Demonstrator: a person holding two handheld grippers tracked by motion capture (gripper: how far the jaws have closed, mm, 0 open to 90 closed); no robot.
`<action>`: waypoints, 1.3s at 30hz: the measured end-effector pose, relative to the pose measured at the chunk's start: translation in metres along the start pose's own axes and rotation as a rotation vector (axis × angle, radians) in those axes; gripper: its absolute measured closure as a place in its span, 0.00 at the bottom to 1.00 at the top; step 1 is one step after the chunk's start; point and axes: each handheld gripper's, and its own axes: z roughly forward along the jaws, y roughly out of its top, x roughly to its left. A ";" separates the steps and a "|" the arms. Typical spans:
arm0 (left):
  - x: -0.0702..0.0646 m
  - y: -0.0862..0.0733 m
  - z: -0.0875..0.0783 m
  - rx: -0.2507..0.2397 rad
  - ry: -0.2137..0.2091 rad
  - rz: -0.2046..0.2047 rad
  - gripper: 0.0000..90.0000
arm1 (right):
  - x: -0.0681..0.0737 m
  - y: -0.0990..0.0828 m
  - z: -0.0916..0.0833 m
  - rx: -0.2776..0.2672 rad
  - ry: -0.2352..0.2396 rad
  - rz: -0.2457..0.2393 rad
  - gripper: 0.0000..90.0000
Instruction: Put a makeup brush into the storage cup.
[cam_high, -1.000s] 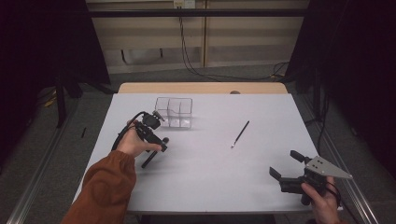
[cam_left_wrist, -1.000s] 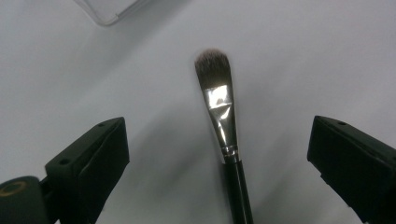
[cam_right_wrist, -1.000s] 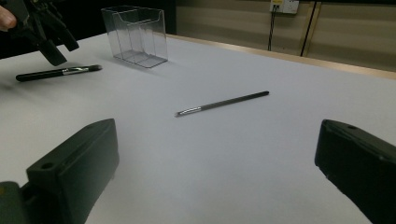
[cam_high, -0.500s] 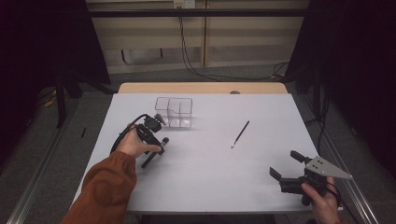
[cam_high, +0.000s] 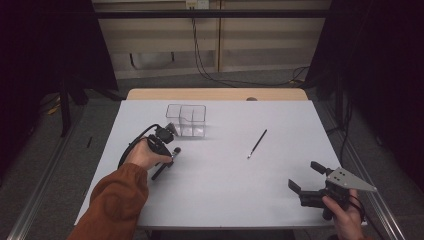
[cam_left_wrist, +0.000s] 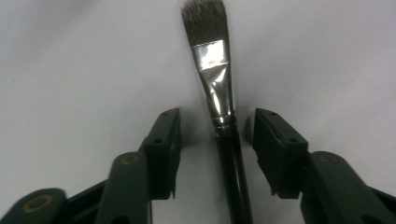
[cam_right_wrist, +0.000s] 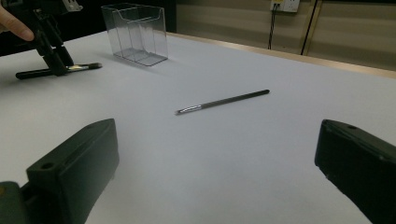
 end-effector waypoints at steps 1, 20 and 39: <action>0.000 0.000 0.000 0.001 0.013 0.001 0.64 | 0.000 0.000 0.000 0.000 -0.001 0.000 0.00; -0.004 0.007 0.002 0.055 -0.007 0.003 0.86 | 0.001 0.000 0.000 0.005 0.005 -0.007 0.00; 0.001 0.002 0.000 0.020 -0.042 -0.002 0.88 | 0.001 0.000 0.000 0.005 0.006 -0.008 0.00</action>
